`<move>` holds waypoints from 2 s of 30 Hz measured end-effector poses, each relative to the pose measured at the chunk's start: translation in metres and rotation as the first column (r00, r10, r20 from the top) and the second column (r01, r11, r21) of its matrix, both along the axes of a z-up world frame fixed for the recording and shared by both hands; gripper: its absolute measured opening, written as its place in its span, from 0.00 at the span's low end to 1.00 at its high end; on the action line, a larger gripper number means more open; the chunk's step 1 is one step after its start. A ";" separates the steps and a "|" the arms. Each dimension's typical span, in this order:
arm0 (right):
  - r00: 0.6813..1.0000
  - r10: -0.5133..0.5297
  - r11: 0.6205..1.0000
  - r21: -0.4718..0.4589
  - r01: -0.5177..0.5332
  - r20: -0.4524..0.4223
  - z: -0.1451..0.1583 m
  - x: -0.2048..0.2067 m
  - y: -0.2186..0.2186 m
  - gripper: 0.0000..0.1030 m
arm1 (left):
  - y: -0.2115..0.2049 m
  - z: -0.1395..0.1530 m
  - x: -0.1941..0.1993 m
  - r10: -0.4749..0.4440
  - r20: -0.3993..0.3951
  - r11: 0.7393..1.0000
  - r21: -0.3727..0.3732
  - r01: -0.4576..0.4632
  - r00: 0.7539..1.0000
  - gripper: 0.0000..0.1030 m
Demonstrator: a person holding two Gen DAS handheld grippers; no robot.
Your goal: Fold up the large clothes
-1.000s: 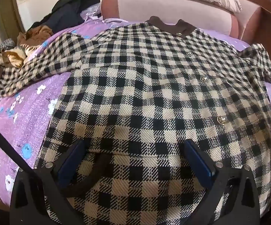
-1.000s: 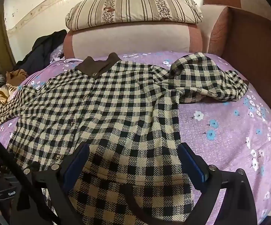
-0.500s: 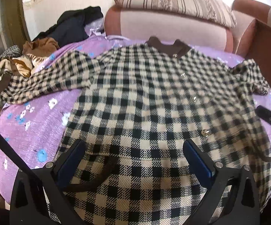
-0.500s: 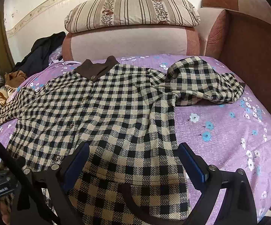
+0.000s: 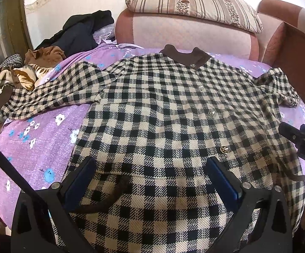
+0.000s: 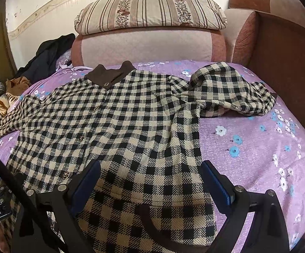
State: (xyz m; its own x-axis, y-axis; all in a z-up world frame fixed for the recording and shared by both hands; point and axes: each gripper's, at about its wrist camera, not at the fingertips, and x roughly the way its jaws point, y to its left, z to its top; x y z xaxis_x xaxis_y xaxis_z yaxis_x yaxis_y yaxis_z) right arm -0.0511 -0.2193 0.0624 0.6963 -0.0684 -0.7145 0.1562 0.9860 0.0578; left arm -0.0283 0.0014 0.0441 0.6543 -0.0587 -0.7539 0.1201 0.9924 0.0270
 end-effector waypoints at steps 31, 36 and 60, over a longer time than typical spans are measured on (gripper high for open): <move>0.995 -0.083 0.996 0.018 0.084 -0.047 -0.014 0.006 -0.015 0.95 | -0.003 -0.006 -0.001 -0.018 -0.003 1.000 -0.016 0.018 1.000 1.00; 0.995 -0.083 0.996 0.011 0.084 -0.054 -0.015 0.006 -0.016 0.95 | -0.005 -0.006 -0.003 -0.030 -0.001 0.999 -0.014 0.030 1.000 1.00; 0.978 -0.210 0.973 0.093 0.210 -0.012 0.002 -0.016 -0.070 0.95 | -0.028 -0.015 -0.015 -0.073 -0.017 0.997 -0.009 0.073 0.997 1.00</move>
State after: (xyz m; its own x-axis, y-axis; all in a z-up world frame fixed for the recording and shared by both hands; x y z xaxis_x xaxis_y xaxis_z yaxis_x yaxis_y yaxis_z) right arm -0.0669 -0.2889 0.0644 0.6719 -0.1457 -0.7262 0.3595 0.9214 0.1477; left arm -0.0432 -0.0263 0.0289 0.6348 -0.1122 -0.7645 0.1927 0.9811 0.0160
